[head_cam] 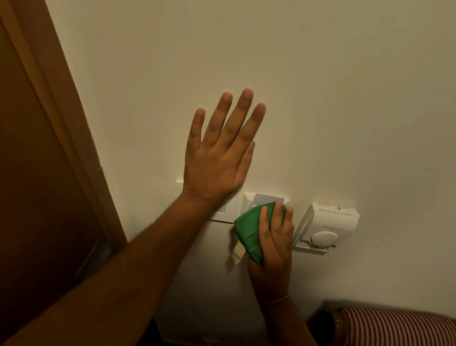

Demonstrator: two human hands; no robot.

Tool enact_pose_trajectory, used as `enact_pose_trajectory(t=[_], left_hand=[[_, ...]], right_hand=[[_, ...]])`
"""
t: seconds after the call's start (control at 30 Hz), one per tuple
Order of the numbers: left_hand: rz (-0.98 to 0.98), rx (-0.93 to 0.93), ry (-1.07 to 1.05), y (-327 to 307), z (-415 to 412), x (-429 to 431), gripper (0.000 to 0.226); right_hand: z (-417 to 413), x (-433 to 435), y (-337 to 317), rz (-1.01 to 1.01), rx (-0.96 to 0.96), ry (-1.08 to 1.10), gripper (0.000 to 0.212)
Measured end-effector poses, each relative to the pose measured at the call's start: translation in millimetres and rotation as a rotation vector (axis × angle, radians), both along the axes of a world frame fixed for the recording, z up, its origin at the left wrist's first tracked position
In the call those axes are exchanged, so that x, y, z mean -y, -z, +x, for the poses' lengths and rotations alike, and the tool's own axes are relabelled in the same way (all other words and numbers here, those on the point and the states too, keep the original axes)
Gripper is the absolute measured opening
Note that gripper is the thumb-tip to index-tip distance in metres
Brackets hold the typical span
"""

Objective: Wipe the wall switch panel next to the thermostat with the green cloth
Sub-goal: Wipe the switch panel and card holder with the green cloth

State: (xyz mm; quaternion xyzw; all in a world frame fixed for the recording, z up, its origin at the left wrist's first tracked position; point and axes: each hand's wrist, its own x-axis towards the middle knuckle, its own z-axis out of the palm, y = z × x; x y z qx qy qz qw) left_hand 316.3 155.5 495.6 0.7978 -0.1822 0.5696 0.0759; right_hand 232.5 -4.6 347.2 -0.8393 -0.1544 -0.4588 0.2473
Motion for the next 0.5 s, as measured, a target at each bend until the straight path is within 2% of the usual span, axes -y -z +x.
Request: enact_pose_trajectory(t=[0.1, 0.27, 0.33, 0.43, 0.5], left_hand=[[-0.01, 0.003, 0.007, 0.8, 0.0, 0.6, 0.066], [-0.01, 0.004, 0.007, 0.0, 0.2, 0.5, 0.066], [-0.01, -0.001, 0.01, -0.7, -0.5, 0.3, 0.066], [-0.008, -0.001, 0.003, -0.2, -1.8, 1.2, 0.066], [-0.02, -0.002, 0.005, -0.3, -2.4, 1.6, 0.067]], right_hand=[[-0.6, -3.7, 1.5, 0.042, -0.027, 0.034, 0.065], [-13.2, 4.1, 25.8, 0.016, -0.067, 0.061, 0.056], [-6.6, 7.0, 15.8, 0.055, -0.044, 0.061, 0.056], [6.1, 8.1, -2.0, 0.084, 0.02, 0.089, 0.066], [1.3, 4.8, 2.3, 0.101, -0.012, 0.077, 0.065]])
